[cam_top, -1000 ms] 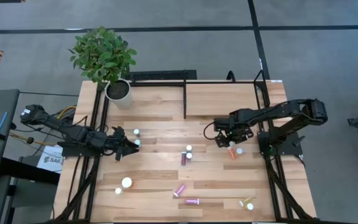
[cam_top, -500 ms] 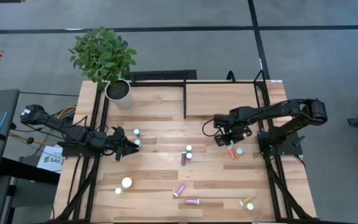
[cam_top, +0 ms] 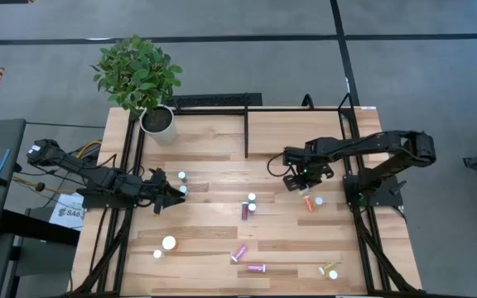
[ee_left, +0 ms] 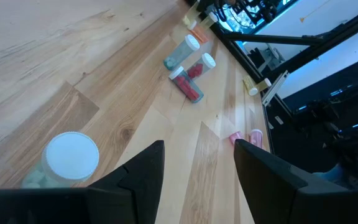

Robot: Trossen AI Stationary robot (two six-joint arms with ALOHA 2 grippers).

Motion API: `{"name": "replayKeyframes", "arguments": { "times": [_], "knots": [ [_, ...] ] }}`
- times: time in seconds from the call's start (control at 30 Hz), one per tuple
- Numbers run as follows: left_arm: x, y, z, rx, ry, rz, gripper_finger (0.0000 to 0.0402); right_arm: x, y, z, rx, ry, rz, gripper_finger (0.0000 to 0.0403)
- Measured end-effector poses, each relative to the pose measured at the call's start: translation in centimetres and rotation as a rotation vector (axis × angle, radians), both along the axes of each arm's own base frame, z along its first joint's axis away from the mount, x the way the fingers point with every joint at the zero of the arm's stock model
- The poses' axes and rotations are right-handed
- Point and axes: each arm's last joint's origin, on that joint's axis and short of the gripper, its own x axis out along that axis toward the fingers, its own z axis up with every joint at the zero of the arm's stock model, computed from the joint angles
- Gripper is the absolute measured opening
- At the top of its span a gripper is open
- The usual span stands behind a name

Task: Pick and place medicine bottles onto shelf by color
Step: Put the yellow pill bottle on the shelf

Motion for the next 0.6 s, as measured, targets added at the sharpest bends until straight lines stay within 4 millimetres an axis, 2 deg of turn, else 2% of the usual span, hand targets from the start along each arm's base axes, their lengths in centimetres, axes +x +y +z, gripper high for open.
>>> {"name": "replayKeyframes", "arguments": {
  "times": [0.3, 0.47, 0.6],
  "knots": [
    [0.0, 0.0, 0.0, 0.0, 0.0, 0.0, 0.018, -0.1, -3.3, 3.9, -0.108, 0.06, -0.124, 0.0133],
    [0.0, 0.0, 0.0, 0.0, -0.001, 0.0, 0.018, -0.6, -6.5, 6.1, -0.187, 0.055, -0.245, 0.0129],
    [0.0, 0.0, 0.0, 0.0, 0.0, 0.0, 0.018, -1.5, -9.3, 7.2, -0.216, 0.011, -0.291, 0.0132]
  ]
}}
